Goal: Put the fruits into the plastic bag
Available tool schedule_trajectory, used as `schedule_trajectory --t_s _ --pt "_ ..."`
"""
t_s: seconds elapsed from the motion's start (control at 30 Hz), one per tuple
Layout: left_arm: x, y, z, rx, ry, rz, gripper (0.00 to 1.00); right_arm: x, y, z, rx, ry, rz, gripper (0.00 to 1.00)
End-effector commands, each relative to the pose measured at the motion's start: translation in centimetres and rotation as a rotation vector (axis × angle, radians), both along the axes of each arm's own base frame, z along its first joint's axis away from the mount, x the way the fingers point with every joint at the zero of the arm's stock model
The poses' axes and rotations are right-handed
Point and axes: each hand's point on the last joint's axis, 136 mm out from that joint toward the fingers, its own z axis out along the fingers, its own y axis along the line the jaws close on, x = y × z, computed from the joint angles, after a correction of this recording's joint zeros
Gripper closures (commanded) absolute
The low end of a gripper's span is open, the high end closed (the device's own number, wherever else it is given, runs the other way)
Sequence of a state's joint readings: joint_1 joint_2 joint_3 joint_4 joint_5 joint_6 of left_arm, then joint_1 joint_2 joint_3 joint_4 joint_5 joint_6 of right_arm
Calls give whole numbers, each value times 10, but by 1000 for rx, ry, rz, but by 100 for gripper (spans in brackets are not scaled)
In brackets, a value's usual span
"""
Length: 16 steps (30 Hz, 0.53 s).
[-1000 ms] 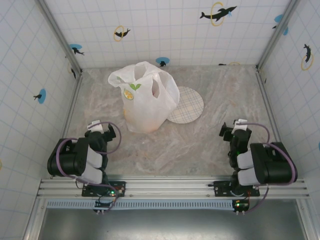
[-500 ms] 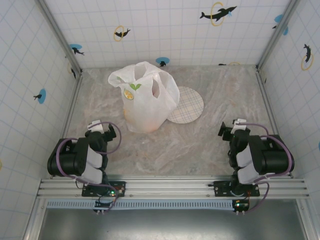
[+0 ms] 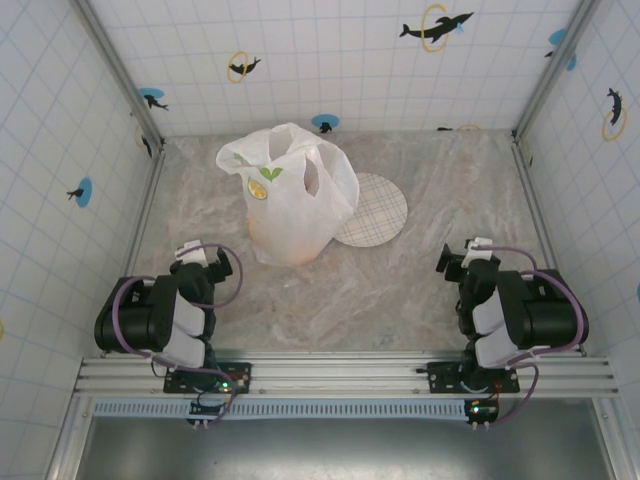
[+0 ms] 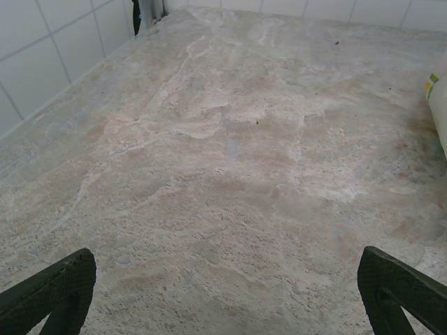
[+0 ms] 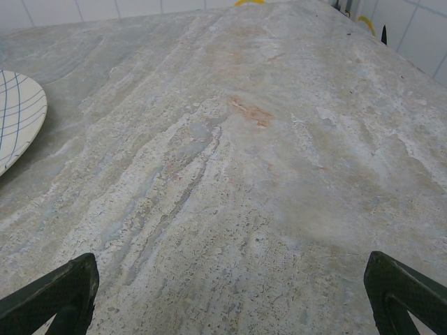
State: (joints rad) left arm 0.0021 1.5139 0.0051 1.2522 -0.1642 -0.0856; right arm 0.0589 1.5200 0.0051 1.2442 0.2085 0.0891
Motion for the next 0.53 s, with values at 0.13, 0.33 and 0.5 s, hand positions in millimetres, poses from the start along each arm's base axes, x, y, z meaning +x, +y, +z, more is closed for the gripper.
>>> schedule_trajectory --t_s 0.13,0.33,0.5 --pt "0 0 7 -1 -32 -10 2 -2 -1 3 -6 -18 -3 0" --pt "0 -1 6 1 -27 -11 2 -2 -1 3 -6 -18 -3 0" --pt "0 -1 6 0 -28 -11 2 -2 -1 3 -6 -17 -2 0"
